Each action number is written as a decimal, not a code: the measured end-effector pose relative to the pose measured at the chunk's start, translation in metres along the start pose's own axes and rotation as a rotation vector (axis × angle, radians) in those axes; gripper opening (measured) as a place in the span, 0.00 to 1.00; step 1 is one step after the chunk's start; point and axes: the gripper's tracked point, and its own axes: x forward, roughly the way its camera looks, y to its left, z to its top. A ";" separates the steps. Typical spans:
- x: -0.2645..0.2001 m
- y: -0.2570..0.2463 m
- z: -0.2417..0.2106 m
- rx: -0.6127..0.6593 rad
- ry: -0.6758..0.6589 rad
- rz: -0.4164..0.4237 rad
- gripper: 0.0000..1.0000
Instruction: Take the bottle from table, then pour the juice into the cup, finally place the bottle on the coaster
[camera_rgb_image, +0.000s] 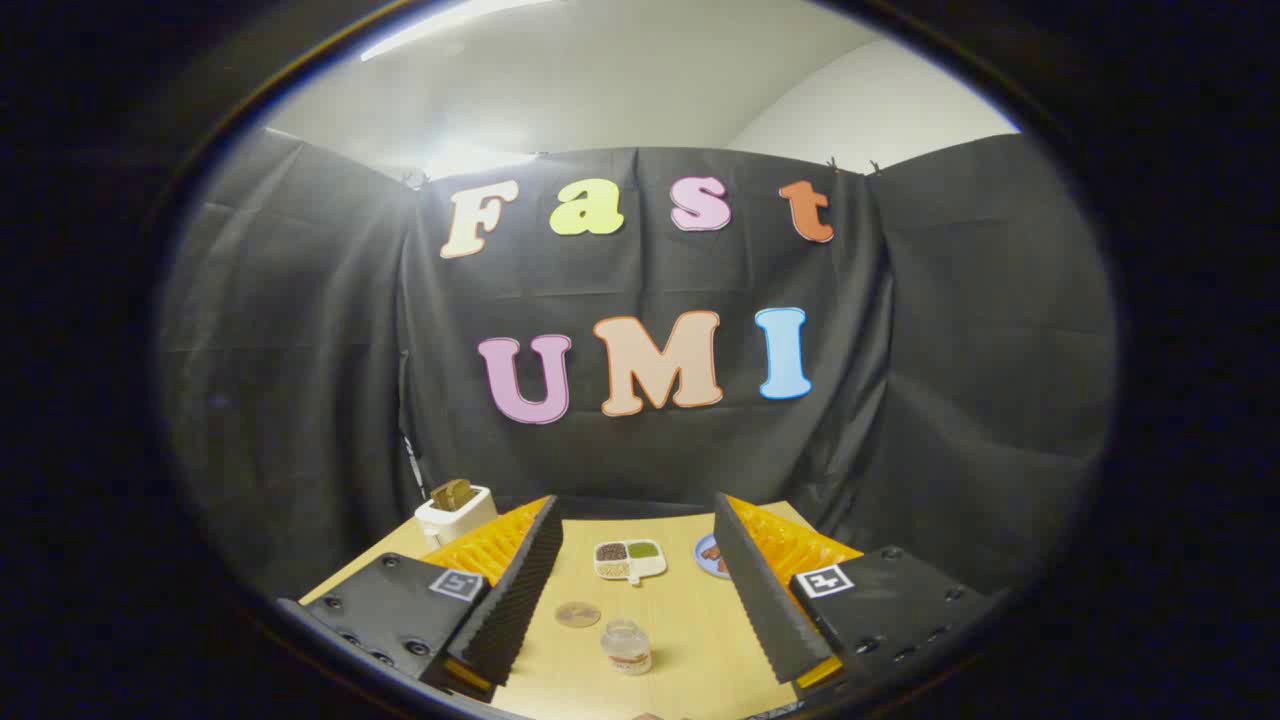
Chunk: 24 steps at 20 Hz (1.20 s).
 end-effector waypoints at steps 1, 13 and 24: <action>0.000 0.001 0.000 -0.001 -0.001 0.002 0.97; -0.012 0.031 -0.012 0.026 -0.064 0.078 0.96; -0.008 0.022 -0.097 0.091 -0.057 0.088 0.96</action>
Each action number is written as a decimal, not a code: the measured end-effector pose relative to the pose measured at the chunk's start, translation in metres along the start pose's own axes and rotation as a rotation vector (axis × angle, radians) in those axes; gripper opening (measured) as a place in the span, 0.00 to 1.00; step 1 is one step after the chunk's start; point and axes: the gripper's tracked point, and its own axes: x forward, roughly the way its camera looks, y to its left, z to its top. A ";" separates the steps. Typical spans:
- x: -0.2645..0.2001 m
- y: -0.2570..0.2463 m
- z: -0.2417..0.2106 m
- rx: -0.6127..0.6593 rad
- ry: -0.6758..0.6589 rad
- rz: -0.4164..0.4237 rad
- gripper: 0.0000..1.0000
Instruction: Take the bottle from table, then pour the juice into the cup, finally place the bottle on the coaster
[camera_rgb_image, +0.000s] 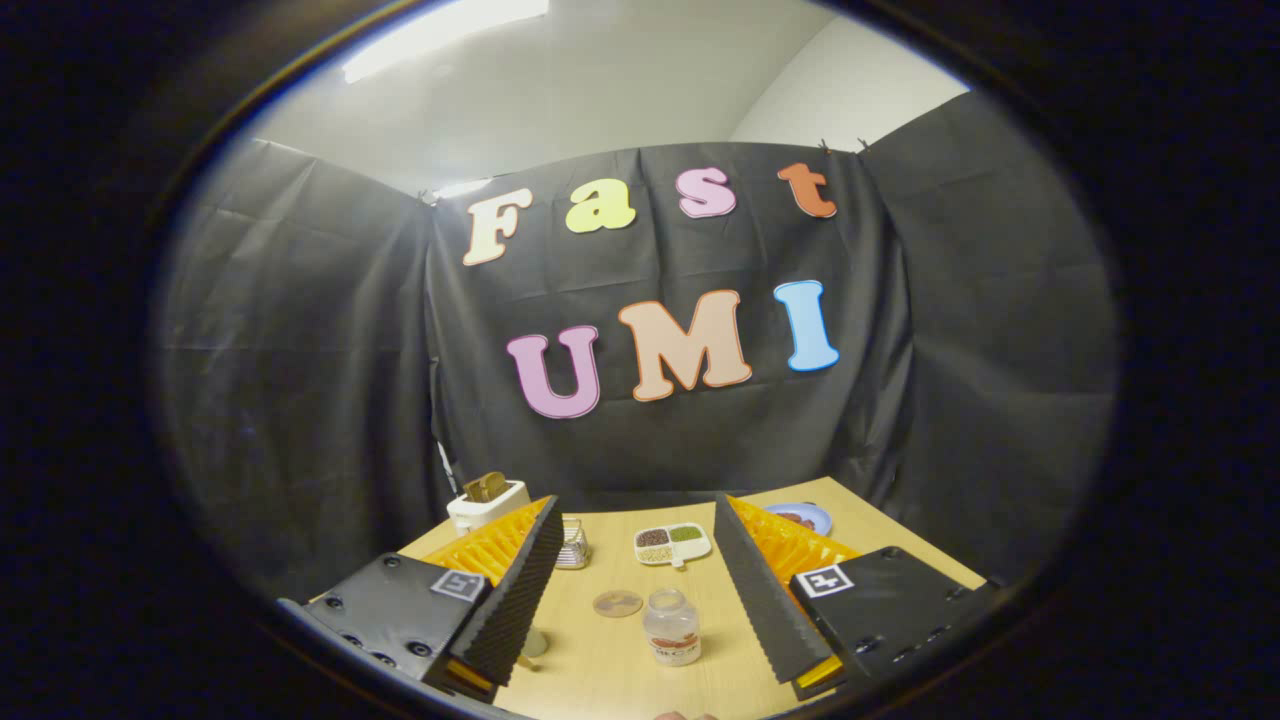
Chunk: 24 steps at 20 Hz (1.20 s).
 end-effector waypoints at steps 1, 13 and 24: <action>0.002 0.000 -0.007 -0.001 -0.006 0.004 0.96; 0.033 -0.023 -0.144 0.010 0.106 -0.019 0.96; 0.063 -0.040 -0.238 0.018 0.183 -0.098 0.96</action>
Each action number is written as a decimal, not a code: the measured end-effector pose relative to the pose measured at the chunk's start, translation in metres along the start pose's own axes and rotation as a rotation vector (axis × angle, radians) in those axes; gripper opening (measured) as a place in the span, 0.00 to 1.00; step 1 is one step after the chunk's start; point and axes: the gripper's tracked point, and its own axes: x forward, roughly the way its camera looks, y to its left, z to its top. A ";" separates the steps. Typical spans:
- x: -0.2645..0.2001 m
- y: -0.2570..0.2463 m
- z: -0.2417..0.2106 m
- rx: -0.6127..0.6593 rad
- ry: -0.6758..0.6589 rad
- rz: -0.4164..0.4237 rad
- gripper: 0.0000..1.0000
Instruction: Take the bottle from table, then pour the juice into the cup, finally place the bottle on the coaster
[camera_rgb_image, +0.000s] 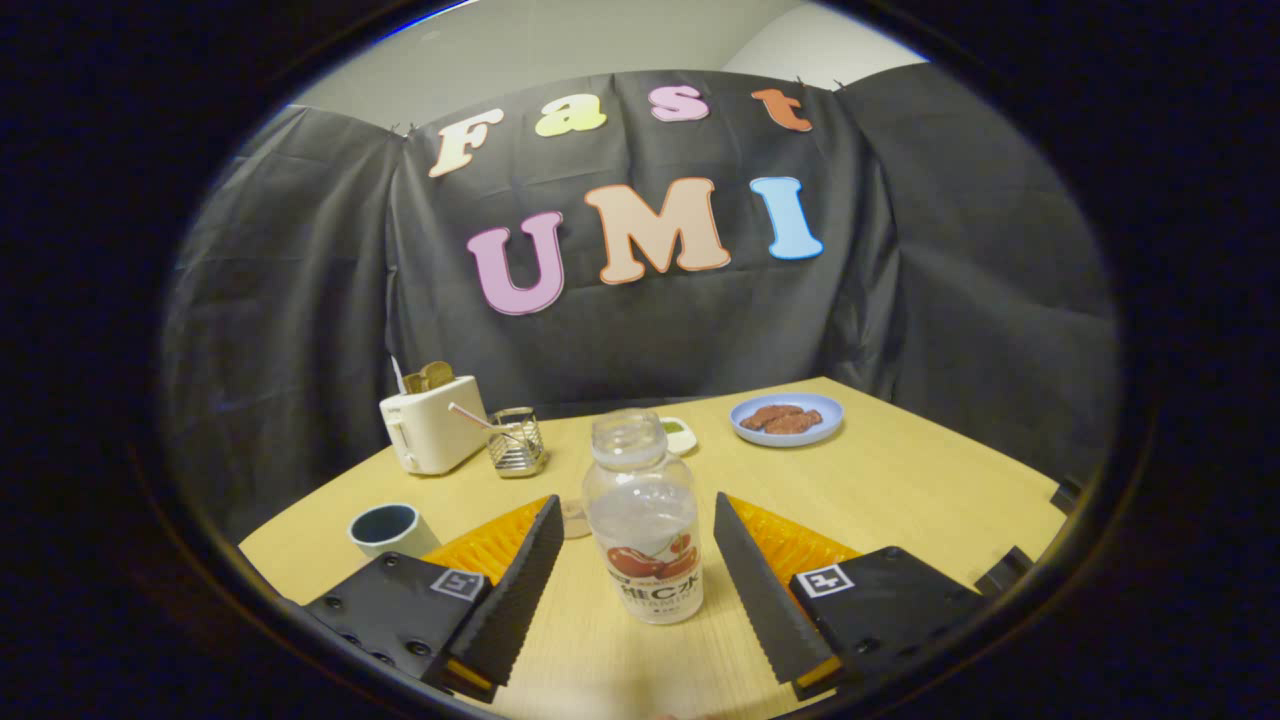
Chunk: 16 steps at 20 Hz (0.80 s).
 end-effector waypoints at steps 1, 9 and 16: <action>0.002 -0.002 -0.006 0.016 0.007 -0.009 0.96; 0.023 -0.004 -0.036 0.042 0.033 -0.051 0.96; 0.046 -0.002 -0.045 0.040 0.039 -0.080 0.97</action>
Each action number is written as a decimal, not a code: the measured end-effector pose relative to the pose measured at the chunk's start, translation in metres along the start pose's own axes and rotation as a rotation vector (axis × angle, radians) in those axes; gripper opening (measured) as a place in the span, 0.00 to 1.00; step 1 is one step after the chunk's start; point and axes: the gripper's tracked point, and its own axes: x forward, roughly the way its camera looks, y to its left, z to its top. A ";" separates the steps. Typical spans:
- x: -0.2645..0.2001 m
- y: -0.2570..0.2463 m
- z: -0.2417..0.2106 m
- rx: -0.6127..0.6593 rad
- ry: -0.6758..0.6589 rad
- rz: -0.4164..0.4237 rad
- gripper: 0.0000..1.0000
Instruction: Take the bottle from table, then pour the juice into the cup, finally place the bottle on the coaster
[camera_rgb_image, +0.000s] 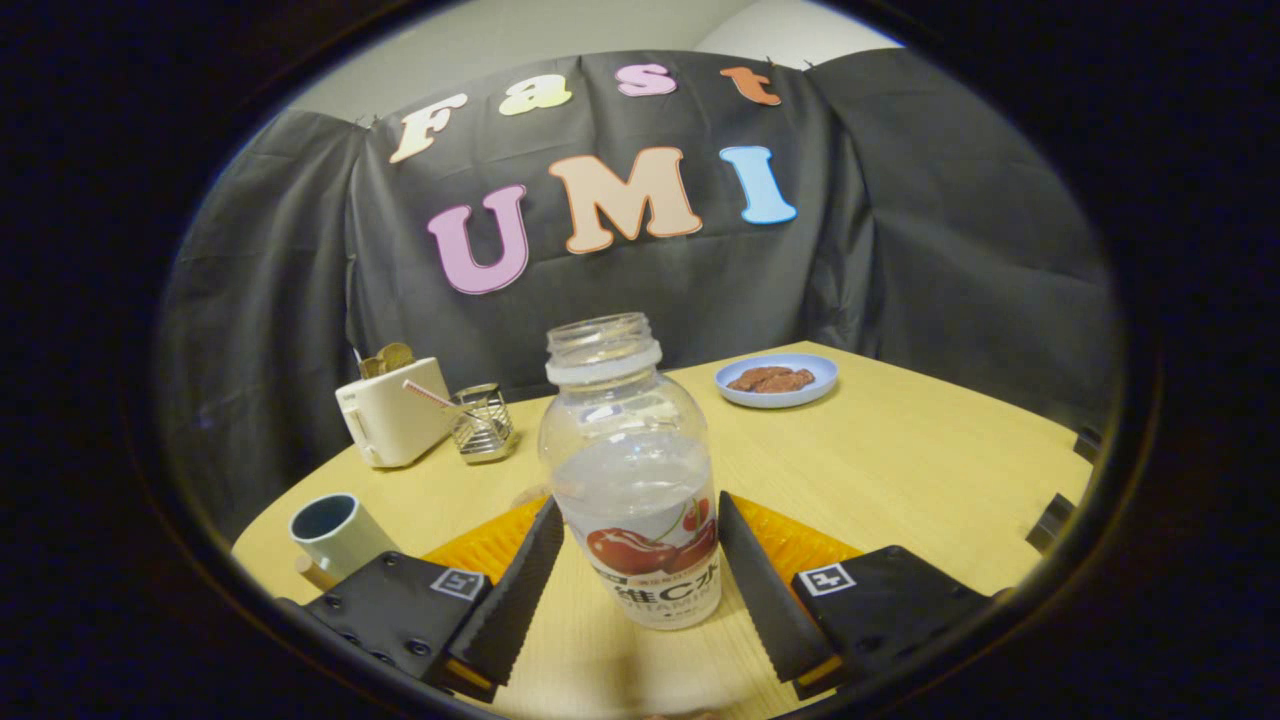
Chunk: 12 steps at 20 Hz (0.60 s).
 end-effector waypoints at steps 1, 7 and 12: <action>0.004 0.000 -0.002 -0.002 0.008 -0.005 0.97; 0.020 -0.003 -0.016 -0.013 0.046 -0.032 0.94; 0.025 -0.007 -0.022 -0.014 0.069 -0.069 0.87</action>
